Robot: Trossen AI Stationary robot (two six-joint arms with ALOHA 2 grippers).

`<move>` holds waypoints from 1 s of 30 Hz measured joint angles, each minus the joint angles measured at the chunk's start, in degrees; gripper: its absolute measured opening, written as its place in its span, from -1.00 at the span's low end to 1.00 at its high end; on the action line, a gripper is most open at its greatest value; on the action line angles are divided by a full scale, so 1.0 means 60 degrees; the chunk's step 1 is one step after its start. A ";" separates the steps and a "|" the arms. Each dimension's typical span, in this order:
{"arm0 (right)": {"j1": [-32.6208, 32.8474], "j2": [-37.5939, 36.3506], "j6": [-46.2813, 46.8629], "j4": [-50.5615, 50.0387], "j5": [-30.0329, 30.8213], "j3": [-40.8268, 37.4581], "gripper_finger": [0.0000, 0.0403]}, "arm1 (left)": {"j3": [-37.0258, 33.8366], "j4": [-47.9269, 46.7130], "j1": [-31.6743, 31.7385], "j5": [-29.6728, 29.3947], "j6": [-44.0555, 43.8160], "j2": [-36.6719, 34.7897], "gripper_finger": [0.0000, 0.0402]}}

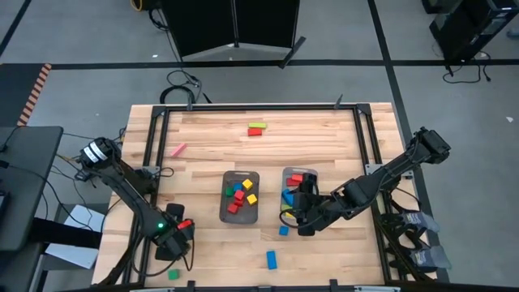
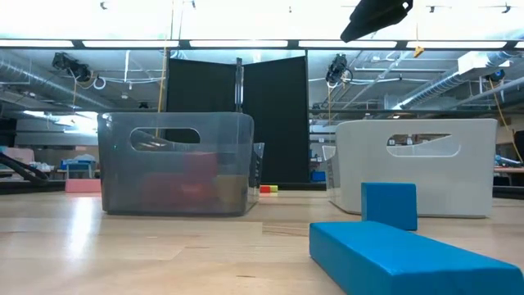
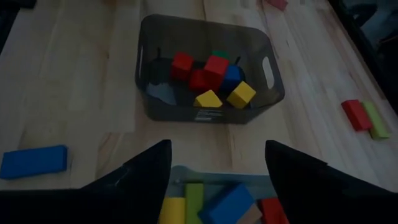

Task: Sort blocks by size
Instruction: Put the large yellow block into the gray bin

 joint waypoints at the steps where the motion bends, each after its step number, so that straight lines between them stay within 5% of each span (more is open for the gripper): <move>1: -0.0004 0.0000 0.0000 -0.0003 0.0021 0.0000 0.33 | -0.0091 0.0072 0.0000 0.0000 -0.0073 0.0000 0.34; 10: -0.0007 0.0004 0.0003 -0.0007 0.0070 0.0000 0.32 | -0.0880 0.0582 0.0007 0.0087 -0.0650 -0.0052 0.10; 14: -0.0007 0.0004 0.0004 -0.0003 0.0181 0.0000 0.31 | -0.0930 0.0571 0.0014 0.0108 -0.0657 -0.0047 -0.23; 18: -0.0007 0.0004 -0.0009 -0.0005 0.0185 0.0000 0.30 | -0.0932 0.0547 0.0022 0.0294 -0.0667 -0.0040 -0.79; 22: -0.0007 -0.0017 -0.0045 -0.0005 0.0214 0.0000 0.28 | -0.0771 0.0309 0.0022 0.0209 -0.0707 -0.0079 -0.83; 26: 0.0126 -0.0065 -0.0326 -0.0124 0.0225 0.0303 0.25 | 0.0272 -0.0885 0.0061 -0.1346 -0.0471 -0.0306 -0.83; 30: 0.0431 -0.0283 -0.1200 0.0139 0.0579 0.0817 0.24 | 0.1266 -0.0571 0.0617 -0.4289 0.0260 -0.0889 -0.83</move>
